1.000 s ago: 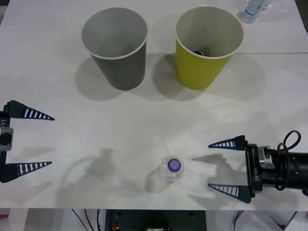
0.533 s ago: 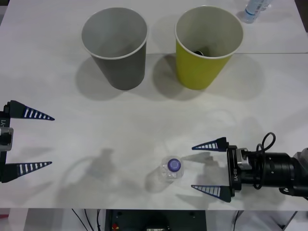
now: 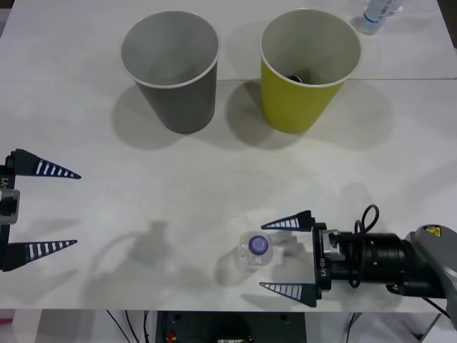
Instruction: Put the can into the green bin and the plastic bottle into the gray bin
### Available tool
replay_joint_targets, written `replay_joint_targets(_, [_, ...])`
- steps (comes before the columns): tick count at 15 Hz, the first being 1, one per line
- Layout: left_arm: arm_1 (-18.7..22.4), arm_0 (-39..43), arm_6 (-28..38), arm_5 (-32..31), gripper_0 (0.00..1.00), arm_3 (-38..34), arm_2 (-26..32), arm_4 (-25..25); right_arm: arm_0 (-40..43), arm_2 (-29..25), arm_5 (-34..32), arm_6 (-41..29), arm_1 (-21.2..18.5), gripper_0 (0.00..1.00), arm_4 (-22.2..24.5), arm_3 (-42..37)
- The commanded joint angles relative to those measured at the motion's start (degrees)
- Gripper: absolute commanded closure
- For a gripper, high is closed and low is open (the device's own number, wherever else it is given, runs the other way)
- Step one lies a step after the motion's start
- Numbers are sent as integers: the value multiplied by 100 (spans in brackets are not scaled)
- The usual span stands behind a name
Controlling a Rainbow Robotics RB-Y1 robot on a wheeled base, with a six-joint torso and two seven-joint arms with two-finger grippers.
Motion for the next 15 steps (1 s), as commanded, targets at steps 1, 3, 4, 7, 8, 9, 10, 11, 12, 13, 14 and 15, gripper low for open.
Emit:
replay_joint_targets(1, [0,0,0,0,0,0,0,0,0,206,202,98,157,0,2,0])
replay_joint_targets(3, [0,0,0,0,0,0,0,0,0,294,334,142,236,0,2,0])
replay_joint_targets(4, [0,0,0,0,0,0,0,0,0,329,369,160,271,0,2,0])
replay_joint_targets(7, [0,0,0,0,0,0,0,0,9,355,448,221,333,0,2,0])
replay_joint_targets(8, [0,0,0,0,0,0,0,0,9,364,475,239,333,0,2,0])
replay_joint_targets(9, [0,0,0,0,0,0,0,0,9,364,484,265,333,27,2,0])
replay_joint_targets(10, [0,0,0,0,0,0,0,0,9,364,484,239,333,96,2,0])
replay_joint_targets(11, [0,0,0,0,0,0,0,0,9,364,492,265,333,100,2,0])
replay_joint_targets(12, [0,0,0,0,0,0,0,0,9,364,501,265,333,100,2,0])
replay_joint_targets(13, [0,0,0,0,0,0,0,0,0,364,501,257,333,100,2,0])
replay_joint_targets(14, [0,0,0,0,0,0,0,0,9,364,501,265,333,100,2,0])
replay_joint_targets(15, [0,0,0,0,0,0,0,0,9,373,501,265,333,100,2,0])
